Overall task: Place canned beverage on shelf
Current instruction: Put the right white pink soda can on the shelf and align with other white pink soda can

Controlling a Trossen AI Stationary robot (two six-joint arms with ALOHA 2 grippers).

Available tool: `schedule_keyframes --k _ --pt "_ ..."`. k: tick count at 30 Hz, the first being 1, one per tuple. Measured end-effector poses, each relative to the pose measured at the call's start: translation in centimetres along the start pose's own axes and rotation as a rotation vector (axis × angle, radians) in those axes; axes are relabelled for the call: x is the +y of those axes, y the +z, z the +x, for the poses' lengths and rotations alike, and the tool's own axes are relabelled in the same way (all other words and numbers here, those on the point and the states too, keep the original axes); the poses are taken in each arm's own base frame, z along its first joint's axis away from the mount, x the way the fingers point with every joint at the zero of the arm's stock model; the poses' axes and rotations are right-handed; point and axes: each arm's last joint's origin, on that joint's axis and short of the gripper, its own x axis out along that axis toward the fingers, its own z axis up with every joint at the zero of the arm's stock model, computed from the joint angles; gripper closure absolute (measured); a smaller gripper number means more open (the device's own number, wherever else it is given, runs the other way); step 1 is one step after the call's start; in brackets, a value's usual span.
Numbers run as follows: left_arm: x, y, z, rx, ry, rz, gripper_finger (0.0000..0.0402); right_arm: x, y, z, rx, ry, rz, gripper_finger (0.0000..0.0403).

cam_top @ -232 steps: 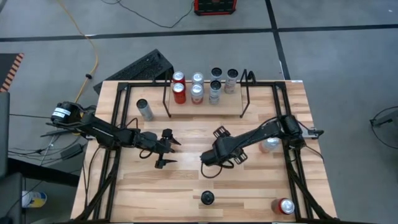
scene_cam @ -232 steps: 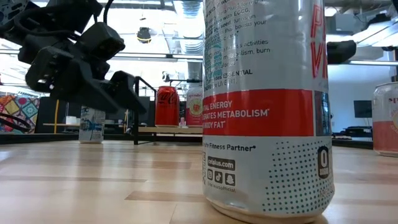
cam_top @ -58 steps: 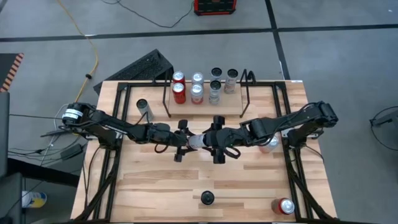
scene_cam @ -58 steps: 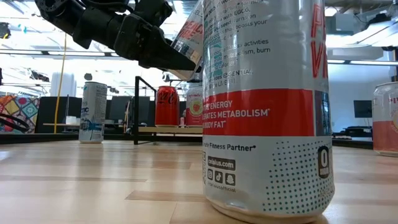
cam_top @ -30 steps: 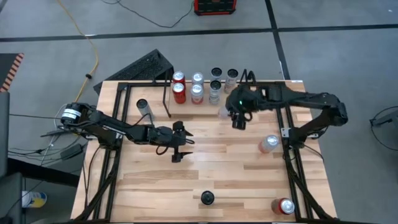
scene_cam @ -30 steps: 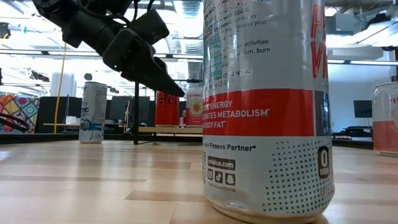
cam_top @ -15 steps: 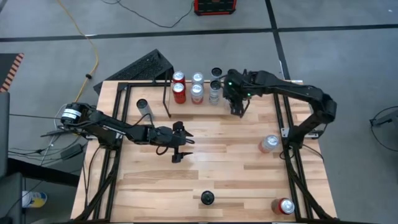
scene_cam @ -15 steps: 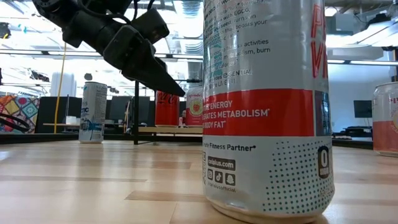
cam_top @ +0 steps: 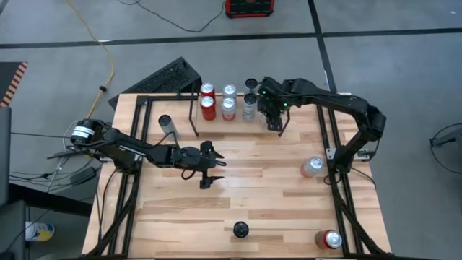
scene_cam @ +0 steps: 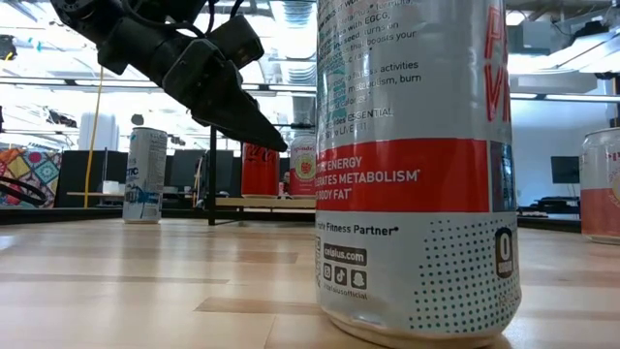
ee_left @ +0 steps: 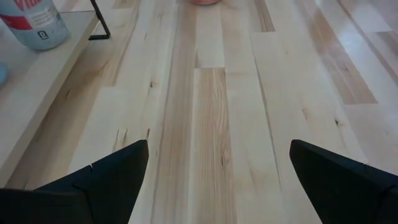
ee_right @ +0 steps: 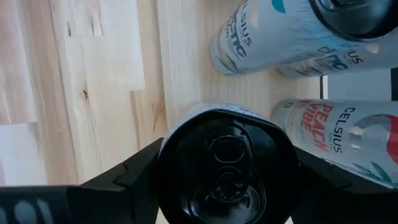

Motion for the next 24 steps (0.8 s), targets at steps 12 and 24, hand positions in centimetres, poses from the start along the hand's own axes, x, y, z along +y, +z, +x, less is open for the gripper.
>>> schedule_keyframes --k 12,24 --pt "0.1 0.0 0.0 0.0 0.004 -0.004 0.0024 -1.9 -1.1 -0.5 -0.068 0.098 0.069 0.0089" --pt "0.1 0.0 0.0 0.001 0.007 -0.002 0.0024 -3.0 -1.7 -0.5 -0.083 0.137 0.128 0.0073"
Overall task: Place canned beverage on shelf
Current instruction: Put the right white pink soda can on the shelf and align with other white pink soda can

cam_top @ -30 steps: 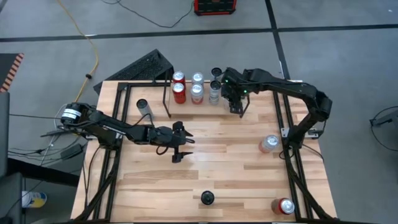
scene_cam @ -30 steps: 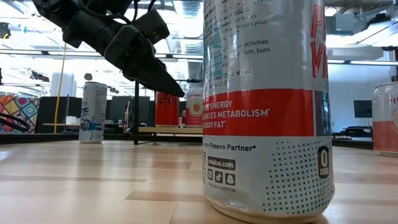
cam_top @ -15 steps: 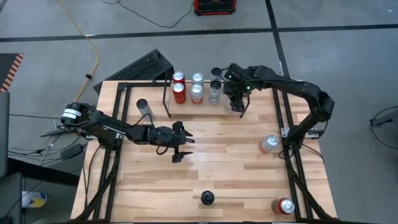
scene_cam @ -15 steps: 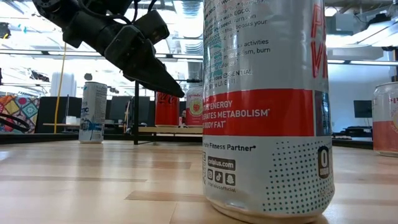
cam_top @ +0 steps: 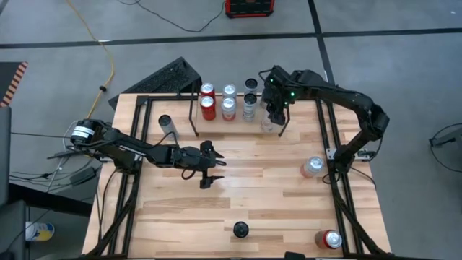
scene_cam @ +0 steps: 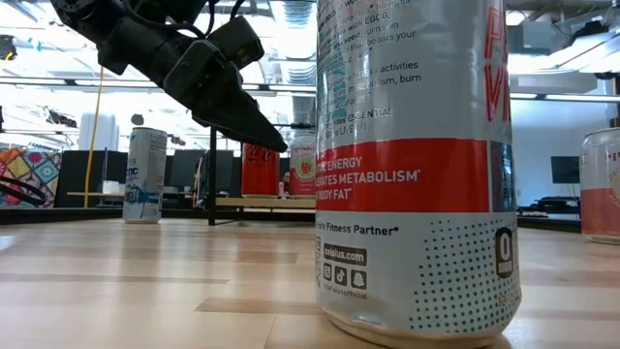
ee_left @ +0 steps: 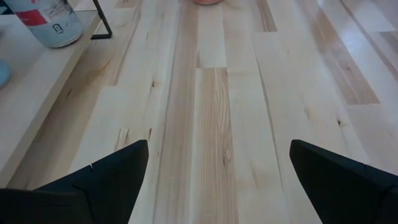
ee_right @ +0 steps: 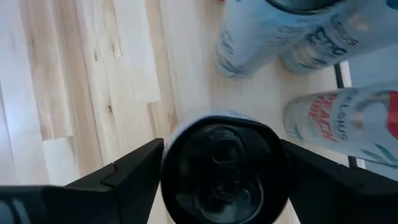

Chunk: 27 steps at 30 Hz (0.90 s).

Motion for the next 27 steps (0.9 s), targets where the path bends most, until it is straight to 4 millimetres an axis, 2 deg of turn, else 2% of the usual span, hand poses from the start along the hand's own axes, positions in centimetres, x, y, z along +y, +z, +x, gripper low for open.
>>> schedule_keyframes --k 10,20,23,27 --pt "0.0 0.0 0.0 0.001 0.0 0.012 0.0024 0.8 0.6 -0.3 0.013 -0.04 -0.053 0.0073" --pt "0.0 -0.2 0.0 0.023 0.0 0.014 0.0024 2.1 2.8 -4.3 -0.066 -0.088 -0.078 0.0074" --pt "0.0 -0.3 0.0 0.031 0.0 0.015 0.0024 3.4 3.0 -5.2 -0.05 -0.061 -0.061 0.0075" --pt "0.0 -0.4 0.0 0.039 -0.001 0.016 0.0024 6.8 2.6 -5.1 -0.034 -0.051 -0.109 0.0094"
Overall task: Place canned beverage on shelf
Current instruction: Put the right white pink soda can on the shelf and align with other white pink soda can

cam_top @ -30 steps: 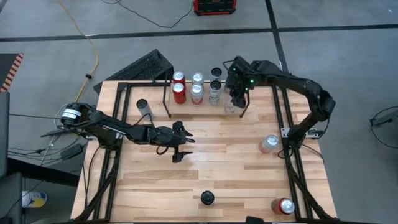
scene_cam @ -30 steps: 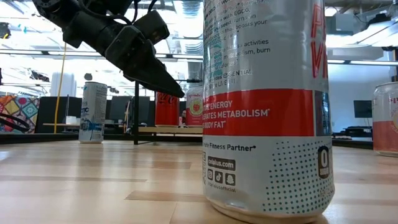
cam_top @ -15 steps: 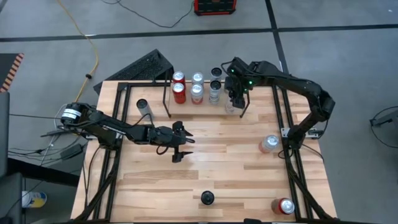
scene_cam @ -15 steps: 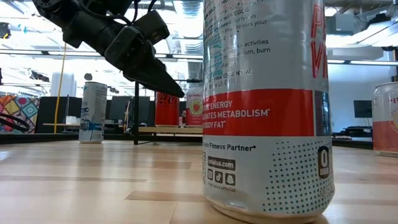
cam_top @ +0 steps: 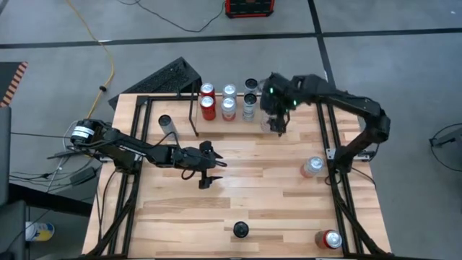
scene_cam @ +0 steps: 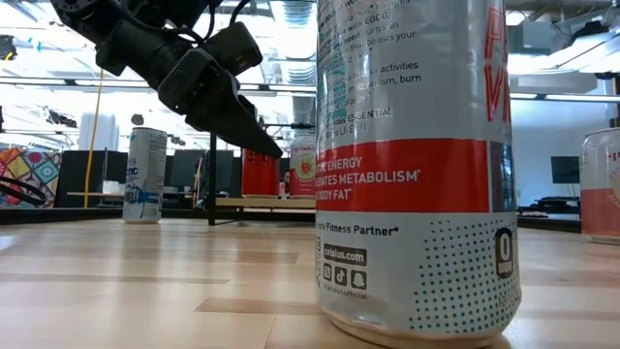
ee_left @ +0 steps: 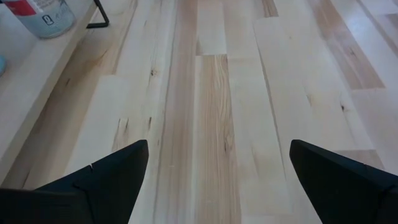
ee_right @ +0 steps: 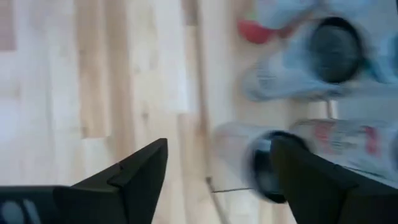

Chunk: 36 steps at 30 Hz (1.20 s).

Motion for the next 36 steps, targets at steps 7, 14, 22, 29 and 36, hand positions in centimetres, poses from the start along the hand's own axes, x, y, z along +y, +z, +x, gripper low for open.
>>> schedule_keyframes --k 7,14,22,29,36 --pt "0.0 0.0 0.0 0.002 -0.008 0.031 0.0024 6.6 -3.0 2.9 -0.105 -0.178 -0.024 0.018" --pt "-1.1 -0.2 -0.6 0.043 -0.043 0.043 0.0024 8.4 -5.9 7.9 -0.076 -0.293 0.081 0.032" --pt "-2.7 -0.4 -2.6 -0.092 -0.104 0.045 0.0024 7.6 -6.4 11.4 0.017 -0.352 0.126 0.0371" --pt "-3.1 -1.5 -4.7 -0.173 -0.167 0.037 0.0024 6.5 -6.3 12.9 0.057 -0.395 0.122 0.0387" --pt "-2.3 -2.2 -7.2 -0.234 -0.138 0.021 0.0024 5.6 -6.0 12.9 0.021 -0.44 0.159 0.0376"
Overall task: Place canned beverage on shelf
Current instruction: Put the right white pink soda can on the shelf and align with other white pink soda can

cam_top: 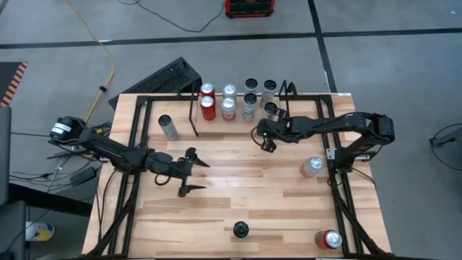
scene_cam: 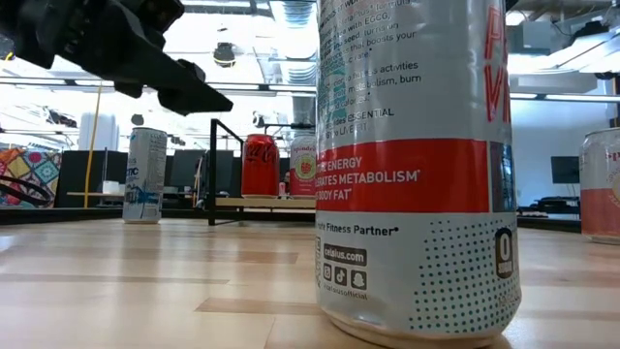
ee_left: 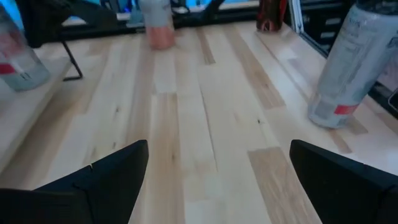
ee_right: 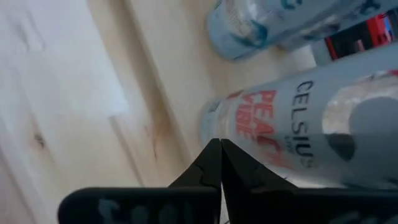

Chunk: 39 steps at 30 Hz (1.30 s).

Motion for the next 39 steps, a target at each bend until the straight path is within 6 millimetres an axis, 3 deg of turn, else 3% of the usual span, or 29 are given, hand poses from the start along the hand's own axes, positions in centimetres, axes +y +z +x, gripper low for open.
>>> schedule_keyframes --k 10,30,39 --pt "0.4 -1.1 -2.1 -0.023 0.039 -0.007 0.0024 0.1 0.1 0.0 -0.01 0.024 -0.01 0.0384" --pt "0.5 -1.2 -2.3 -0.025 0.051 -0.013 0.0024 -3.6 -0.2 1.8 0.049 -0.044 0.021 0.0383" --pt "0.5 -1.2 -2.2 -0.024 0.051 -0.013 0.0024 -2.3 0.0 1.3 0.023 0.047 0.021 0.0383"
